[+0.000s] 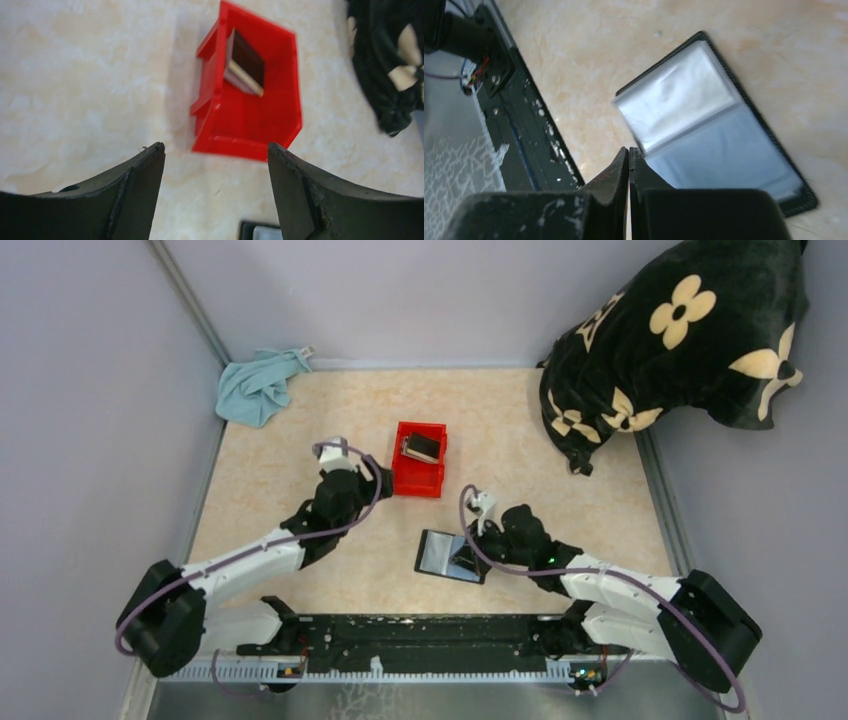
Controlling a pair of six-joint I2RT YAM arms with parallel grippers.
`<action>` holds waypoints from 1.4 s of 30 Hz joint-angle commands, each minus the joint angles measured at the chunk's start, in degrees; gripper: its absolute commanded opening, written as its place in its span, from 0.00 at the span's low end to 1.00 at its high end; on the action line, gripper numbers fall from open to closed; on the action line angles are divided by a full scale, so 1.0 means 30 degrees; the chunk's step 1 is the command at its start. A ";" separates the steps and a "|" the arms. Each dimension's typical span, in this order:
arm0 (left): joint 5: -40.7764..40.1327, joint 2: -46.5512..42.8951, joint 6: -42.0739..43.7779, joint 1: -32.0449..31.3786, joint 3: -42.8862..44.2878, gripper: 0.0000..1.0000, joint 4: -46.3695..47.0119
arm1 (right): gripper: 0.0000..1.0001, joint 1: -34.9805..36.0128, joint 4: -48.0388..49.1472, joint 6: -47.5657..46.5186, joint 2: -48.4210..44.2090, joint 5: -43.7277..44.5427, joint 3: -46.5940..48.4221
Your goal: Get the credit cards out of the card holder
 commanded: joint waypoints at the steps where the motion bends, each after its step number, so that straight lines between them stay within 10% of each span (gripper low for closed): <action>1: 0.0803 -0.2452 -0.1353 -0.0061 -0.2212 0.82 -0.2614 | 0.00 0.3119 0.0621 -0.0805 0.2271 0.2420 0.1837; 8: -0.1492 -0.5655 -0.1636 -0.0061 -0.2591 0.99 -0.6299 | 0.00 0.6011 0.4131 0.1813 0.6273 0.3689 0.1812; 24: -0.0691 -1.0208 -0.0959 -0.0046 -0.3329 0.99 -0.8585 | 0.00 0.4088 0.4443 0.2345 1.0560 0.6599 0.4259; 37: 0.0884 -1.1454 0.0289 -0.0046 -0.3691 0.99 -0.8224 | 0.00 0.1791 0.3062 0.0256 0.7720 0.3722 0.5067; 39: 0.1947 -1.1481 0.1279 -0.0061 -0.3350 0.99 -0.8260 | 0.11 0.1792 0.3204 0.0304 0.6177 0.3492 0.4748; 42: 0.1846 -1.1514 0.1543 -0.0076 -0.2991 0.99 -0.8597 | 0.56 0.1791 0.2299 0.0146 0.3779 0.5496 0.4325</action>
